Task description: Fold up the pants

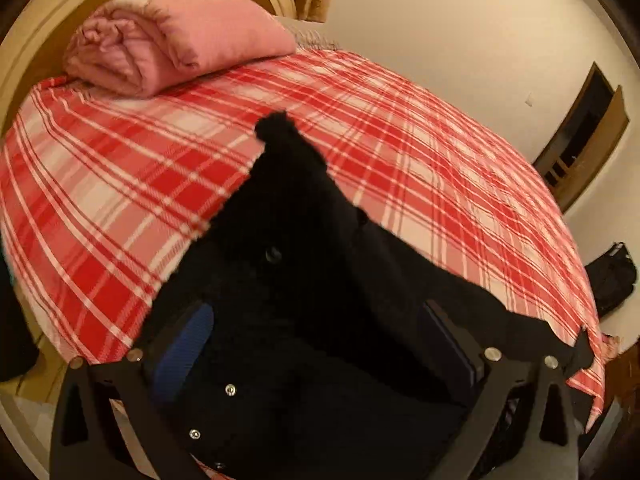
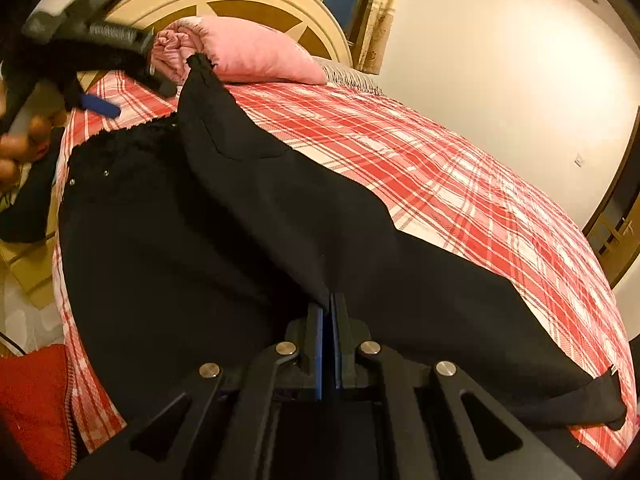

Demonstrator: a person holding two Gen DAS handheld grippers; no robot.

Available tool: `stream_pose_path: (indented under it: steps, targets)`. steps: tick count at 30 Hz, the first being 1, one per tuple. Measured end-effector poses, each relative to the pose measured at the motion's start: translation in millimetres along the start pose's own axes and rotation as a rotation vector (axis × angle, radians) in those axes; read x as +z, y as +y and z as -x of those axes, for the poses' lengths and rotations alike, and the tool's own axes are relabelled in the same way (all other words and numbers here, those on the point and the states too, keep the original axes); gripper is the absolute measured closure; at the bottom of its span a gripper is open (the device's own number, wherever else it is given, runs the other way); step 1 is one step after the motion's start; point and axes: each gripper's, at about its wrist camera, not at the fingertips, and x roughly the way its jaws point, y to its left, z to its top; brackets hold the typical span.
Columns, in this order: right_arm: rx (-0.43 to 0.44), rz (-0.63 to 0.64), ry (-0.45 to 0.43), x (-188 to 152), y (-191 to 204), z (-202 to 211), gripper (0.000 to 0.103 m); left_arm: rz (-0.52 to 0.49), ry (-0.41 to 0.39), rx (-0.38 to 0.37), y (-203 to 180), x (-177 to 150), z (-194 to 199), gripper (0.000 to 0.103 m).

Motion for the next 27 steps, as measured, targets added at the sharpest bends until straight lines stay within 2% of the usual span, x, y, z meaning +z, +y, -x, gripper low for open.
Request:
stream_pose_path:
  steps: [4, 7, 10, 13, 14, 15, 16, 17, 18, 19, 21, 24, 27]
  targets:
    - [-0.019, 0.03, -0.005, 0, 4, 4, 0.1, 0.05, 0.022, -0.001, 6, 9, -18, 0.0]
    - [-0.035, 0.053, -0.004, 0, 7, 6, 0.1, 0.059, 0.005, -0.011, -1, 25, -23, 0.0]
    - [-0.033, 0.048, 0.0, 0, 6, 5, 0.1, 0.038, -0.007, 0.011, -12, 46, -33, 0.0]
    - [-0.012, 0.013, -0.002, 2, -1, 8, 0.1, 0.028, 0.015, 0.063, -14, 62, -57, 0.002]
    - [0.001, -0.008, -0.002, 3, -5, 9, 0.1, 0.037, 0.02, 0.059, -11, 62, -63, 0.006]
    - [0.01, -0.021, -0.003, 5, -8, 11, 0.1, 0.052, 0.033, 0.044, -9, 62, -68, 0.025]
    - [0.017, -0.031, -0.007, 7, -12, 13, 0.1, 0.07, 0.049, 0.012, -7, 62, -72, 0.051]
    - [0.023, -0.039, -0.014, 11, -17, 17, 0.1, 0.094, 0.069, -0.052, -5, 61, -75, 0.063]
    - [0.027, -0.042, -0.022, 14, -21, 22, 0.1, 0.112, 0.076, -0.104, -4, 61, -75, 0.083]
    - [0.031, -0.044, -0.035, 20, -27, 29, 0.1, 0.139, 0.066, -0.172, -2, 59, -72, 0.086]
    - [0.047, -0.047, -0.057, 27, -34, 45, 0.1, 0.146, 0.024, -0.222, -3, 56, -60, 0.089]
    - [0.086, -0.021, -0.075, 34, -39, 75, 0.1, 0.123, -0.017, -0.251, -5, 52, -27, 0.09]
    - [0.128, 0.025, -0.055, 27, -27, 99, 0.1, 0.105, -0.029, -0.264, -2, 42, 1, 0.09]
